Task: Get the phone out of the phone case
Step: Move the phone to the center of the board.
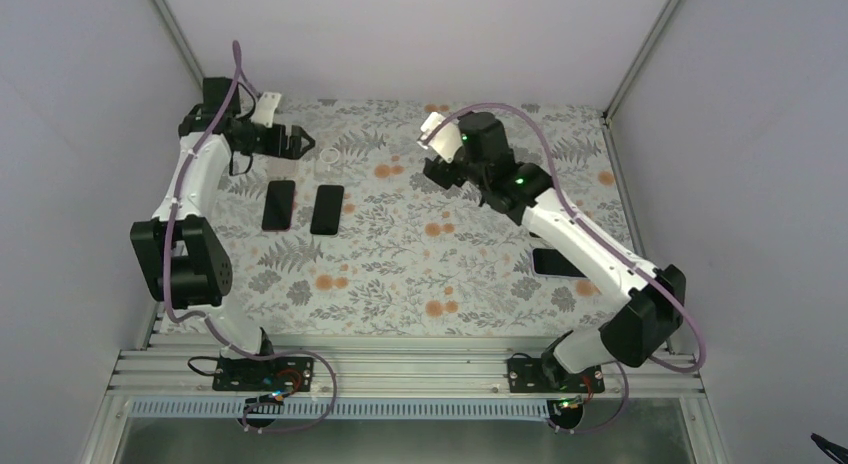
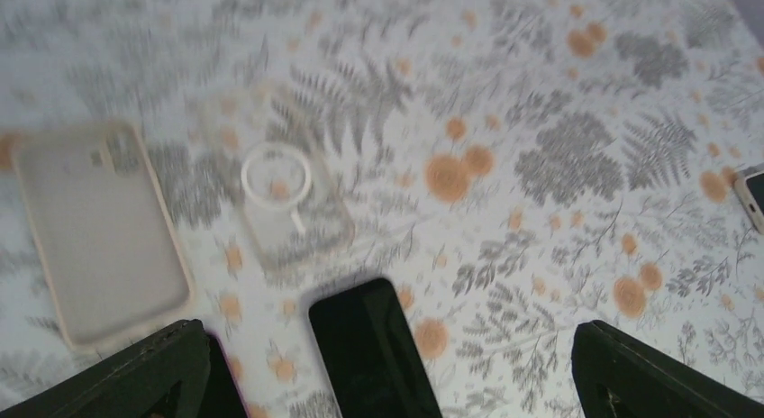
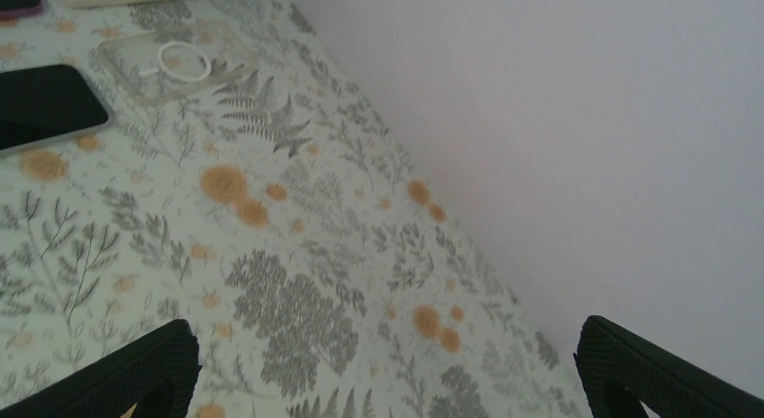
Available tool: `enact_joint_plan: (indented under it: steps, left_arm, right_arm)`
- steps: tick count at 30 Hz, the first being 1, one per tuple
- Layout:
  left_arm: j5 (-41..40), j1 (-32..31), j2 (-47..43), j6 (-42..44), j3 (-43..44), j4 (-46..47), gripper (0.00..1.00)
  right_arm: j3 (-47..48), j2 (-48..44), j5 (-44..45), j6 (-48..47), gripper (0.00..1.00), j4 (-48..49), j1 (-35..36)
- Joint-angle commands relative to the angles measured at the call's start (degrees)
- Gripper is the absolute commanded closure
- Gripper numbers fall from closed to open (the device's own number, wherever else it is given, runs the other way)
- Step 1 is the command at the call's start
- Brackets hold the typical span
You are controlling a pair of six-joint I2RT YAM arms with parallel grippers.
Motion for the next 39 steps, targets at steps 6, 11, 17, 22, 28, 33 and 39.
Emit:
enact_joint_plan:
  steps: [6, 11, 17, 22, 28, 33, 39]
  left_arm:
    - [7.66, -3.72, -3.23, 5.26, 11.56, -4.48, 0.0]
    - [7.85, -6.2, -5.48, 4.36, 6.21, -1.05, 0.0]
    - [7.96, -6.72, -6.21, 3.93, 5.24, -0.65, 0.0]
    - [8.5, -6.72, -6.29, 3.28, 5.79, -0.78, 0.0]
    - [8.44, -6.72, -7.3, 2.58, 4.78, 0.18, 0.0]
    - [8.12, -6.73, -7.68, 2.31, 4.33, 0.27, 0.0]
    - [7.9, -6.72, -7.75, 1.97, 4.07, 0.52, 0.0]
  right_arm:
    - [-3.39, -5.98, -20.18, -0.92, 0.01, -18.09, -15.0]
    - [-7.2, -4.78, -25.02, -6.13, 0.01, -24.52, -28.66]
    - [-12.38, -1.39, -27.73, -11.09, 0.01, -26.95, -42.98]
    - [-13.64, 6.0, -24.46, -9.71, 0.08, -25.54, -52.07]
    - [-16.83, 8.95, -21.94, -6.15, 0.19, -22.66, -55.49]
    - [-19.75, 11.88, -20.74, -3.92, 0.25, -19.47, -55.65]
    - [-21.44, 15.0, -20.43, -2.73, 0.35, -16.9, -55.9]
